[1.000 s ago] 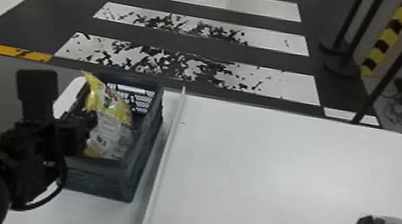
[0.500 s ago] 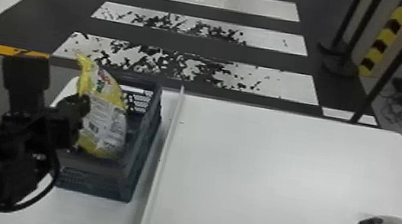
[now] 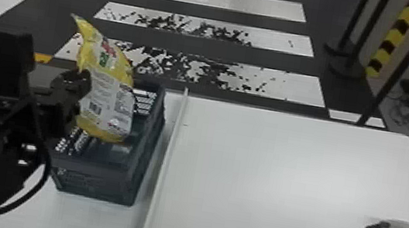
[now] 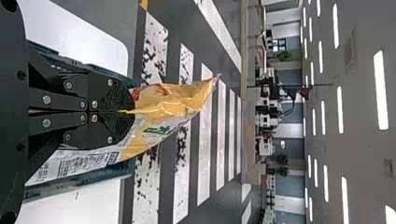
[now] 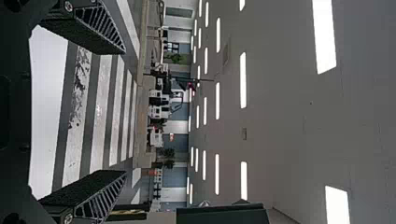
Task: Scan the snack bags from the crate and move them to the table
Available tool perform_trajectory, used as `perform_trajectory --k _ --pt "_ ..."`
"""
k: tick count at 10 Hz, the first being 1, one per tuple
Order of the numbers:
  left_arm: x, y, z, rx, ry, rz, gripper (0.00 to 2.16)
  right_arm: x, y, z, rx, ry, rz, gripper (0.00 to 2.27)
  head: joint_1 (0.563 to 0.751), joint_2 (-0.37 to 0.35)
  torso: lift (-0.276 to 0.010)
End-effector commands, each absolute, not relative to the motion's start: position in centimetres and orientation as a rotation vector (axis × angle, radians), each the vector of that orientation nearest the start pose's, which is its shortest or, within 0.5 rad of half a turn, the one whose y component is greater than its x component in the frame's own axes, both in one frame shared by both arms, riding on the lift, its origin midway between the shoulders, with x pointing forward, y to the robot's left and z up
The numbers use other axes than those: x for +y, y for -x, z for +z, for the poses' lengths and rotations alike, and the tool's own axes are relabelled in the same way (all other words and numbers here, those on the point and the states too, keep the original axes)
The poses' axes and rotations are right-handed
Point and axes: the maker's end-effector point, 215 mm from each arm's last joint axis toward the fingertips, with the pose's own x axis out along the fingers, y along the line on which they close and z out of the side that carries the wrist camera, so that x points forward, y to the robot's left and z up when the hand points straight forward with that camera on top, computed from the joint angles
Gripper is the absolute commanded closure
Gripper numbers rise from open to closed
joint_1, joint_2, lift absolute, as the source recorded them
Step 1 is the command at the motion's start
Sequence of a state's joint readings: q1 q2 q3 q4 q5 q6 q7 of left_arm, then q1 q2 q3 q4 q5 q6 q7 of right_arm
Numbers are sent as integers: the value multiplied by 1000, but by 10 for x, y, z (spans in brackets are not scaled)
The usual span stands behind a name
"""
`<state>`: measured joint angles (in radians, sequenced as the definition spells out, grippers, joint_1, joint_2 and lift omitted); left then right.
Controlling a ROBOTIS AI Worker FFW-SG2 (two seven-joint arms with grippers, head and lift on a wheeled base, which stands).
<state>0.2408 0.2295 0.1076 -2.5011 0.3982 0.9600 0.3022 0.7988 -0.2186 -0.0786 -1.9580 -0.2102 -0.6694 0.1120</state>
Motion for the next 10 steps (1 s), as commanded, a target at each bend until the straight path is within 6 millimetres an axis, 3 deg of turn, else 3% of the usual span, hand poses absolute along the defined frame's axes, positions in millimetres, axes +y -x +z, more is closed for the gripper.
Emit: perform_trajectory --k 1,4,6,10 --pt "257 -472 -231 257 22 33 2088 -272 -327 -290 -265 28 131 80 695 21 -95" --pt "203 -462 -215 240 110 -115 2088 -272 -327 -291 -264 28 131 80 695 -41 -95" --pt "160 -455 -221 265 185 -223 2088 -273 -323 -283 -292 35 129 80 695 -104 -95" --pt "77 -452 -296 400 317 -411 2088 -278 -317 -277 -322 44 121 80 695 -234 -95"
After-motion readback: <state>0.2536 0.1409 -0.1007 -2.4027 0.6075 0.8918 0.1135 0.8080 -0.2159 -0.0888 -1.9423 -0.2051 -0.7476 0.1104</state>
